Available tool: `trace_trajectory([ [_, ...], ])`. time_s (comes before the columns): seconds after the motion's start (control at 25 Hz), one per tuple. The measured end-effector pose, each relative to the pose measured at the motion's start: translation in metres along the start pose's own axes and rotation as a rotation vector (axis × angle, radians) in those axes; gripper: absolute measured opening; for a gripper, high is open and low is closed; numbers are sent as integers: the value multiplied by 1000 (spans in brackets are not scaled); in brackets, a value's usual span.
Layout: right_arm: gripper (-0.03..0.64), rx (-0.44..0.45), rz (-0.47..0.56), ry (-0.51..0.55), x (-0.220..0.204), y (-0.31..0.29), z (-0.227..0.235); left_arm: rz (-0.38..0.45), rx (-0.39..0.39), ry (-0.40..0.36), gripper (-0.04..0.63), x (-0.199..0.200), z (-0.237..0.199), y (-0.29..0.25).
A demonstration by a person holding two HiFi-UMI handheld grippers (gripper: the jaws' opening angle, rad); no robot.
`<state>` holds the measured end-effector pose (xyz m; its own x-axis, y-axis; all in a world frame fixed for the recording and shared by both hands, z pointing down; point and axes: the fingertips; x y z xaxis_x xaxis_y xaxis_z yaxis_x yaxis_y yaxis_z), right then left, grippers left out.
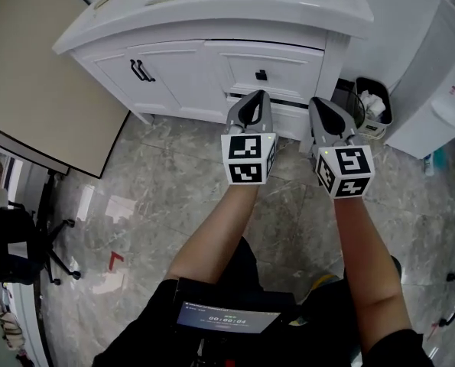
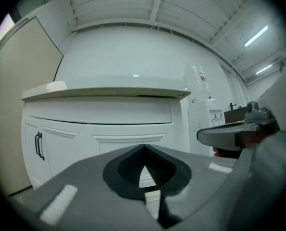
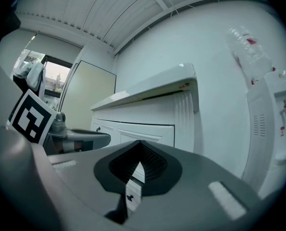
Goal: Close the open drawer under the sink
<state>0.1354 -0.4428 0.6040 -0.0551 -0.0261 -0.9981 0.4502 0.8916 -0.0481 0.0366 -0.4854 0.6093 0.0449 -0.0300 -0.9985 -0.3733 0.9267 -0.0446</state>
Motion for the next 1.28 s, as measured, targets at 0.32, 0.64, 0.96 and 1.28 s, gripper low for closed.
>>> trace_trajectory([
  [0.32,21,44,-35,-40,185,47,-24,-55,2,-21,3,182,15,70],
  [0.64,21,46,-53,-39,404,99,-61,-48,-45,-17,3,401,16,148],
  [0.96,21,26,-10,-51,484,142,-96,9,-49,-11,3,494,1,214],
  [1.28,20,30,-3,-23,493,175,-145,26,-64,9,3,504,-2,270],
])
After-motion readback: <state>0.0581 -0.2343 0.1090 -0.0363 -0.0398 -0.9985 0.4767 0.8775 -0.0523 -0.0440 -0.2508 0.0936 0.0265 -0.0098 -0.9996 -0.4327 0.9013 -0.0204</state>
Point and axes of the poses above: the fingertips, and each gripper's own axes: y backward along the fingers, z to its right, x out of its top, and after that the axes turned 10 degrees about x, right-handed
